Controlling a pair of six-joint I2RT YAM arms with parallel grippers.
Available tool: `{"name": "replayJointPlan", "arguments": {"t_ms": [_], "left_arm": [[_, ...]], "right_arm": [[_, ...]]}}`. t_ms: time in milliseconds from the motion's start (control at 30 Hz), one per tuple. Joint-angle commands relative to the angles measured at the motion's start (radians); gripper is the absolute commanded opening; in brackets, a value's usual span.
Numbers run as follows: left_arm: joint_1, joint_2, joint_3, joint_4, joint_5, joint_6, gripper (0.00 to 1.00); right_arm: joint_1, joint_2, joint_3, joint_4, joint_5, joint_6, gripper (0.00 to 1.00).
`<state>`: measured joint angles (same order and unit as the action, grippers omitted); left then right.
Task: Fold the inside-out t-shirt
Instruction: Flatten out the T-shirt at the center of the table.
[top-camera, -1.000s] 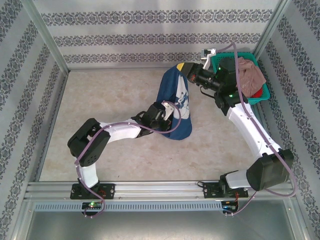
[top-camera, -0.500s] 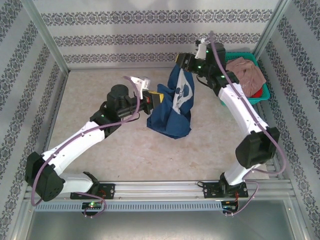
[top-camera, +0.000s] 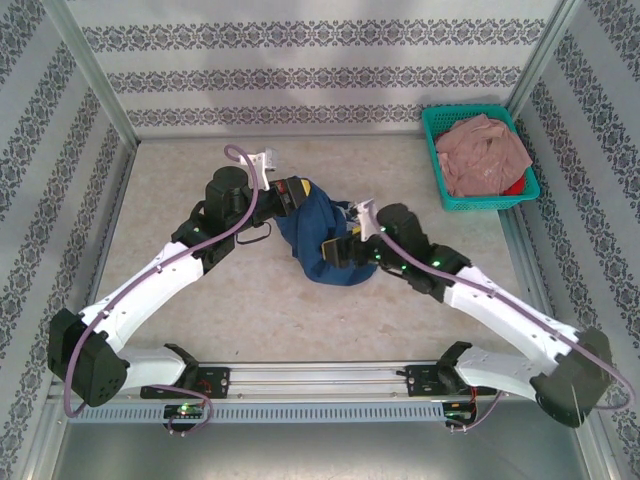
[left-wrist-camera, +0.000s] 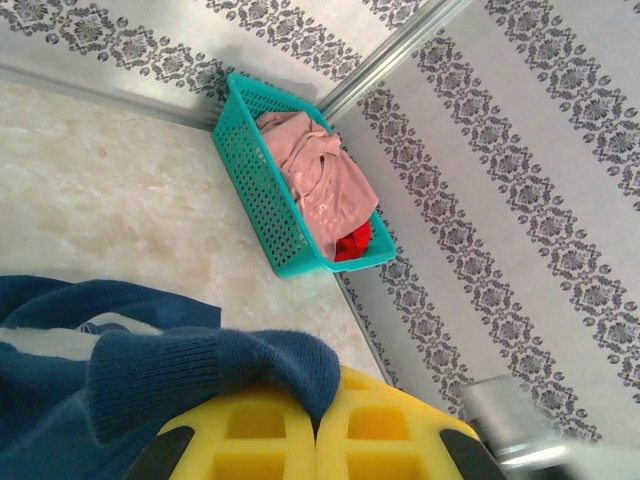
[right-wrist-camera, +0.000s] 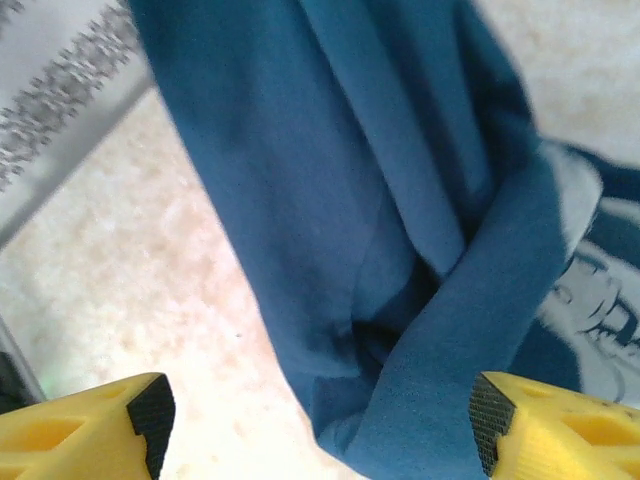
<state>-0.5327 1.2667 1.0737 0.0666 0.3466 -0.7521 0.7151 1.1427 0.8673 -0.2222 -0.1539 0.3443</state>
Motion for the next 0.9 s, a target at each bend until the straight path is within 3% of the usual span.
{"name": "replayJointPlan", "arguments": {"t_ms": [0, 33, 167, 200, 400, 567, 733, 867], "left_arm": [[0.005, -0.03, 0.017, -0.006, -0.027, -0.028, 0.0], [0.005, -0.034, 0.019, -0.016, -0.035, -0.021, 0.0], [0.008, -0.067, 0.034, -0.065, -0.081, 0.027, 0.0], [0.012, -0.079, 0.043, -0.076, -0.093, 0.046, 0.0], [0.033, -0.153, 0.122, -0.195, -0.162, 0.213, 0.0], [0.089, -0.213, 0.148, -0.237, -0.23, 0.258, 0.0], [0.166, -0.216, 0.175, -0.24, -0.245, 0.291, 0.0], [0.183, -0.198, 0.203, -0.249, -0.248, 0.323, 0.0]], "right_arm": [[0.021, 0.129, -0.036, 0.103, 0.155, 0.043, 0.76], [0.012, 0.152, -0.036, 0.111, 0.183, 0.044, 0.7], [-0.095, 0.152, -0.026, 0.097, 0.134, 0.019, 0.08], [-0.131, 0.116, -0.014, 0.071, 0.109, 0.001, 0.0], [-0.406, -0.112, 0.086, 0.002, -0.216, 0.034, 0.0], [-0.549, -0.137, 0.186, 0.031, -0.411, 0.067, 0.0], [-0.589, -0.031, 0.324, 0.089, -0.526, 0.107, 0.0], [-0.556, 0.04, 0.443, 0.081, -0.511, 0.086, 0.0]]}}
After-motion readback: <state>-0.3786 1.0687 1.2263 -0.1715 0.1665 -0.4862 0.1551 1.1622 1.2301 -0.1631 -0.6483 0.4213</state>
